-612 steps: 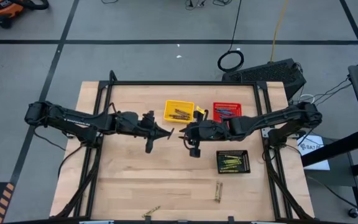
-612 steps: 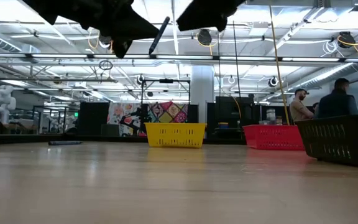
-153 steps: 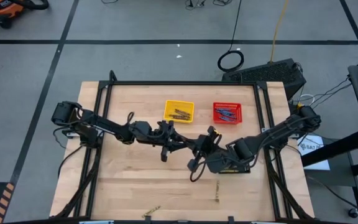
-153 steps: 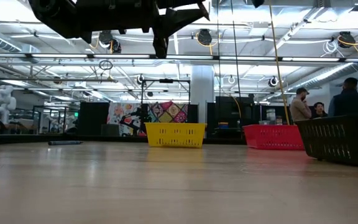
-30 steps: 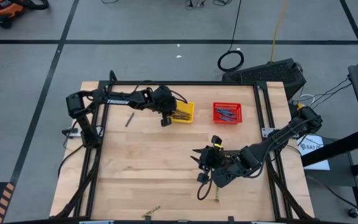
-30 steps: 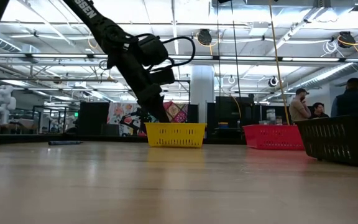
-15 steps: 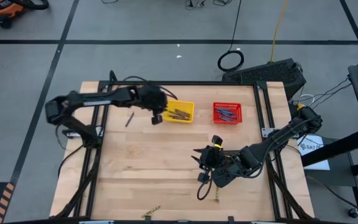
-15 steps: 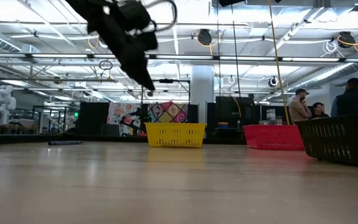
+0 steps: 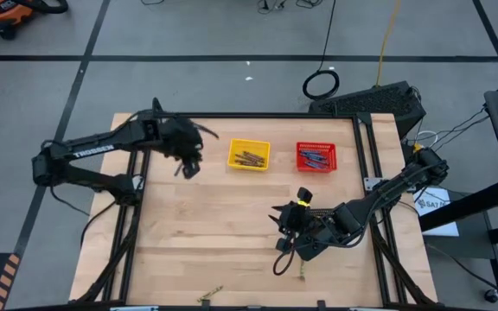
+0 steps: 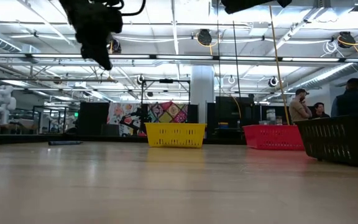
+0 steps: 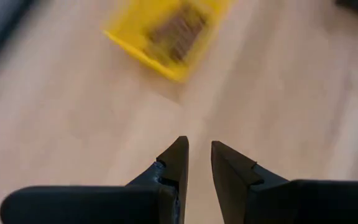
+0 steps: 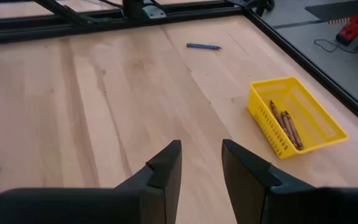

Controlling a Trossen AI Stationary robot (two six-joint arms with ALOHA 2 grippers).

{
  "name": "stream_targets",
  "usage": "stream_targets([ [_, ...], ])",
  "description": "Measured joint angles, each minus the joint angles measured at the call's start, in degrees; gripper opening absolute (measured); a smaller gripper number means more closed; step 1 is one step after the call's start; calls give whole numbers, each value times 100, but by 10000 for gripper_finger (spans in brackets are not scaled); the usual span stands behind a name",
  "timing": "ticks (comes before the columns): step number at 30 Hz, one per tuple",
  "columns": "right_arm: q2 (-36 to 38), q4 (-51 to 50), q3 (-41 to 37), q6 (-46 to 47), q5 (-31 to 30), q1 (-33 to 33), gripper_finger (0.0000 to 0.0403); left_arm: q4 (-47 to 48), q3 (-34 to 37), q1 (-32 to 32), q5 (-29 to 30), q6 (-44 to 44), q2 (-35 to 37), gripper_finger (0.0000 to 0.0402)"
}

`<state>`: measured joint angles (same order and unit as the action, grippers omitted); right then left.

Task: Sort crayons
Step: Put the green crayon into the black bin

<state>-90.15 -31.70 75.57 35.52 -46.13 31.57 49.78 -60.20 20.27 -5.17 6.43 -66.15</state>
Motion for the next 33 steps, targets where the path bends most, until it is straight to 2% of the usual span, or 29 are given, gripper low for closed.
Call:
stream_targets([
  [4,0,-181,0,195,0,2,102,362,4,-666,-147,424,-16,70],
  [8,0,-202,0,303,0,2,102,227,4,-1568,-135,1020,-92,70],
  [18,0,-401,0,352,-1,3,102,-400,6,-3718,392,2496,-513,70],
  [25,0,-458,0,602,-2,4,102,-784,6,-4634,596,3360,-1120,70],
  [33,0,-501,0,588,0,4,102,-1822,6,-5393,656,3872,-1944,70],
])
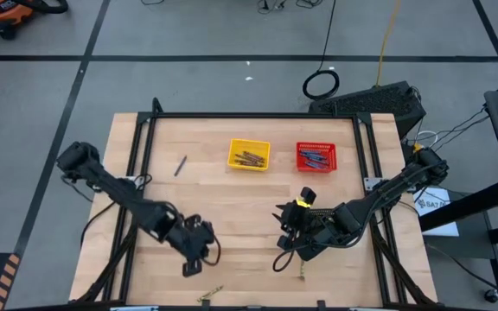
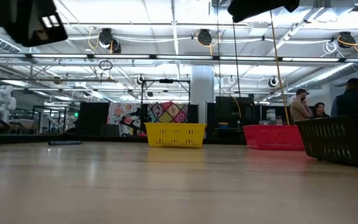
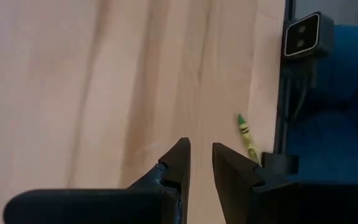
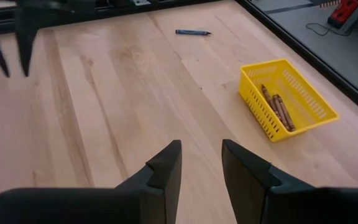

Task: Sort crayons
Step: Put the green crayon into the black bin

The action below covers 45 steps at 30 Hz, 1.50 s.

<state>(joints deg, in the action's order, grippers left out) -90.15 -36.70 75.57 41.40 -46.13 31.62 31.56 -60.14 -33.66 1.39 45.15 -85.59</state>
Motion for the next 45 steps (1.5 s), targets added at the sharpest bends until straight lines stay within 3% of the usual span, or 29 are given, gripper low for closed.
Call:
stream_targets([
  [11,0,-159,0,165,591,0,102,-610,0,-556,173,1097,-620,70],
  [18,0,-362,0,496,597,37,102,-1411,-11,-863,330,1158,-802,70],
  [31,0,-691,0,880,597,37,102,-523,-1245,-1106,319,1307,-1586,55],
  [45,0,-696,0,676,597,37,102,-536,-1335,-1151,158,2096,-2285,54],
])
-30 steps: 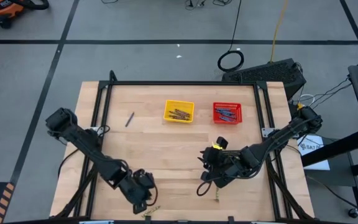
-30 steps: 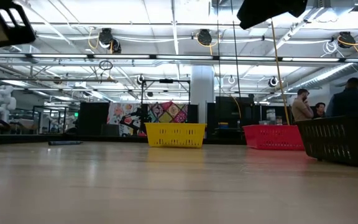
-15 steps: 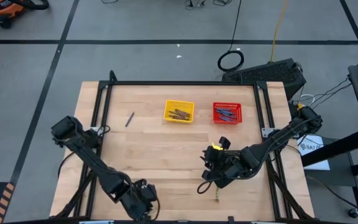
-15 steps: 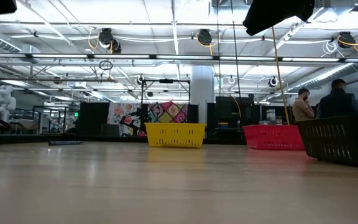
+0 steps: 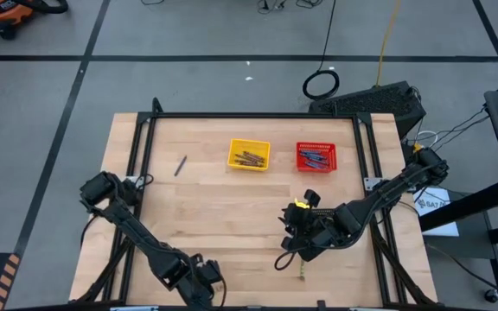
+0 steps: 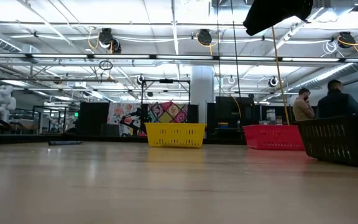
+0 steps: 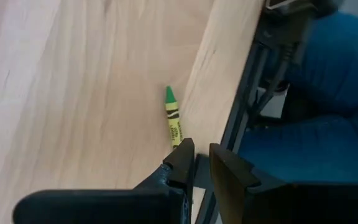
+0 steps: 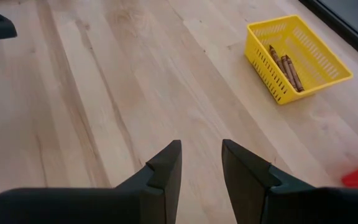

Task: Sort crayons
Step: Put the green crayon into the black bin

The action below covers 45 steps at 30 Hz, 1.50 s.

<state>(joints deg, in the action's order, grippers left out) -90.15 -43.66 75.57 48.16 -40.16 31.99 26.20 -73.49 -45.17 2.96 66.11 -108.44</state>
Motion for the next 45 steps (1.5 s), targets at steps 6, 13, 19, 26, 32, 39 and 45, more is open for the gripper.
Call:
stream_targets([
  [6,0,-9,0,-85,0,0,102,7,0,2,22,263,-7,54],
  [13,0,2,0,-84,82,2,102,8,0,-71,51,414,-102,54],
  [19,0,9,0,-68,282,7,102,9,0,-145,238,422,-111,54],
  [26,0,9,0,-68,284,7,102,18,0,-197,264,211,-213,54],
  [32,0,7,0,-83,284,7,102,0,0,-337,146,-50,-462,54],
  [39,0,6,0,-85,282,7,102,-21,0,-328,29,-42,-544,54],
  [45,0,7,0,-85,282,7,102,55,0,-331,28,174,-548,54],
])
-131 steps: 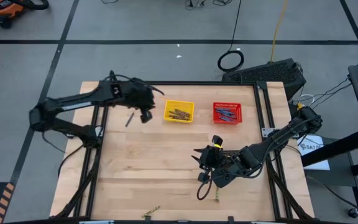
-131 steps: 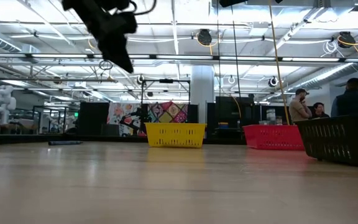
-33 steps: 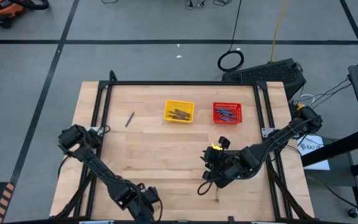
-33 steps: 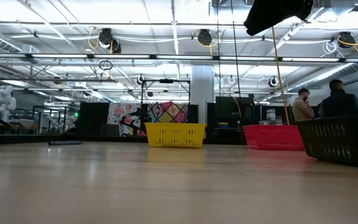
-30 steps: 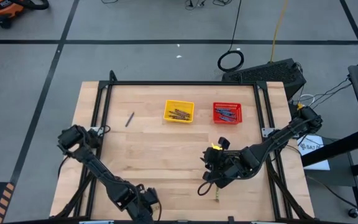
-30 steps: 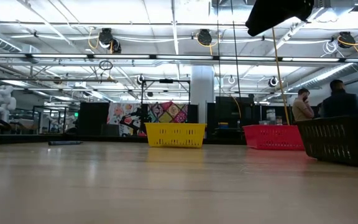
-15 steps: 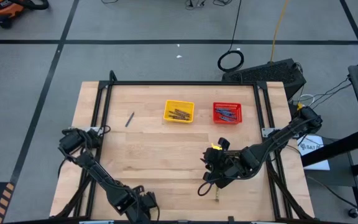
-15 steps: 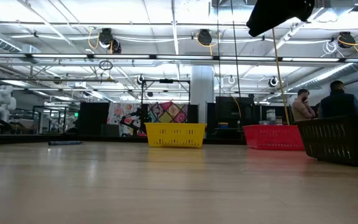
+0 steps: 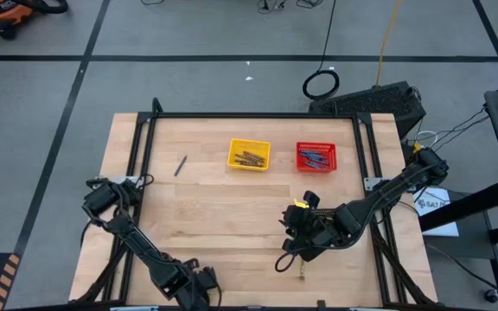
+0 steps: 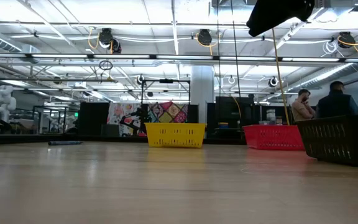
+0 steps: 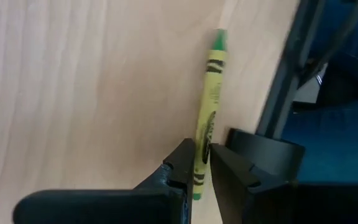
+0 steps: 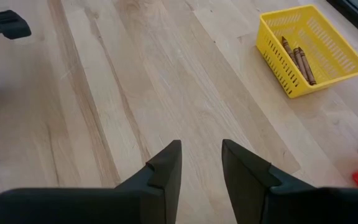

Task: Sort crayons
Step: Put the green crayon into the black bin

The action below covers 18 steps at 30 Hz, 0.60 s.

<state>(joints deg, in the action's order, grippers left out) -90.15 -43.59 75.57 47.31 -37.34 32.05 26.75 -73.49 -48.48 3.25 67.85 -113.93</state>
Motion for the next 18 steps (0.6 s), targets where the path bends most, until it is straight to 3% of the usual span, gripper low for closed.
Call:
stream_targets([
  [18,0,1,-1,-2,11,0,102,618,-55,68,87,142,-350,44],
])
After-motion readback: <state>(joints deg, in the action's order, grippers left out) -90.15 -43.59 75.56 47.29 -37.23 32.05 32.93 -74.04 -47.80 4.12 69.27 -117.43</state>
